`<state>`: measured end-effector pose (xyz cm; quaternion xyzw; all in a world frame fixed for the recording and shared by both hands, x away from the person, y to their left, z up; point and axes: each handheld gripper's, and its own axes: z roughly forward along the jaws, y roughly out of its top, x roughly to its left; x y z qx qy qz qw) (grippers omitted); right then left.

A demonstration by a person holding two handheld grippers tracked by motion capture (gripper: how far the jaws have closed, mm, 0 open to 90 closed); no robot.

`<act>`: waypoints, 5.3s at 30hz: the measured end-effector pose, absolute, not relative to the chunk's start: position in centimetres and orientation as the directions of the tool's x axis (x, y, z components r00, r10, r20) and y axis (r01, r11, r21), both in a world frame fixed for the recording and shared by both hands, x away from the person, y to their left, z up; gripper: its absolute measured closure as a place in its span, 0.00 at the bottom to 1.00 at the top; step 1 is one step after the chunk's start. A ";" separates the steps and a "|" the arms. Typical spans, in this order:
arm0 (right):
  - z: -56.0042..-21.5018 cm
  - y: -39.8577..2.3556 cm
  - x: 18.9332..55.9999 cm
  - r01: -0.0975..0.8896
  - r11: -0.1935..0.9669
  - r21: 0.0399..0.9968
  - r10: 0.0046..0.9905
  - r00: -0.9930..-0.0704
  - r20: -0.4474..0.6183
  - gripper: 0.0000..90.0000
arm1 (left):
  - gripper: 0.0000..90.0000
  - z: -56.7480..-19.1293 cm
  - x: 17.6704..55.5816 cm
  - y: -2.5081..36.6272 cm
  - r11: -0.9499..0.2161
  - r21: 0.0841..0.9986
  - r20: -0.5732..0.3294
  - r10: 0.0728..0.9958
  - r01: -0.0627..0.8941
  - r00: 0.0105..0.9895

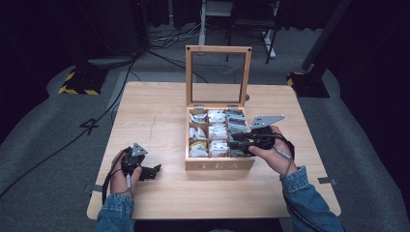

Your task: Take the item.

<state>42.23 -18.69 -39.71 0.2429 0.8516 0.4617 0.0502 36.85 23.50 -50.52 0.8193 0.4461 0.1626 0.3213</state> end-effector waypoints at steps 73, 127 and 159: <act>-39.2 -16.6 42.1 0.270 0.463 0.844 0.370 -0.924 0.093 1.00 | 0.00 -50.6 36.3 22.8 -0.352 0.664 -0.021 0.873 0.660 0.487; -38.8 -32.1 44.2 0.442 0.173 0.880 0.751 -0.637 0.172 1.00 | 0.00 -50.6 36.6 22.8 -0.355 0.664 -0.021 0.871 0.658 0.491; -45.7 -33.0 46.8 0.617 0.184 0.765 0.807 -0.539 0.241 1.00 | 0.00 -50.5 36.6 22.8 -0.358 0.663 -0.019 0.870 0.657 0.493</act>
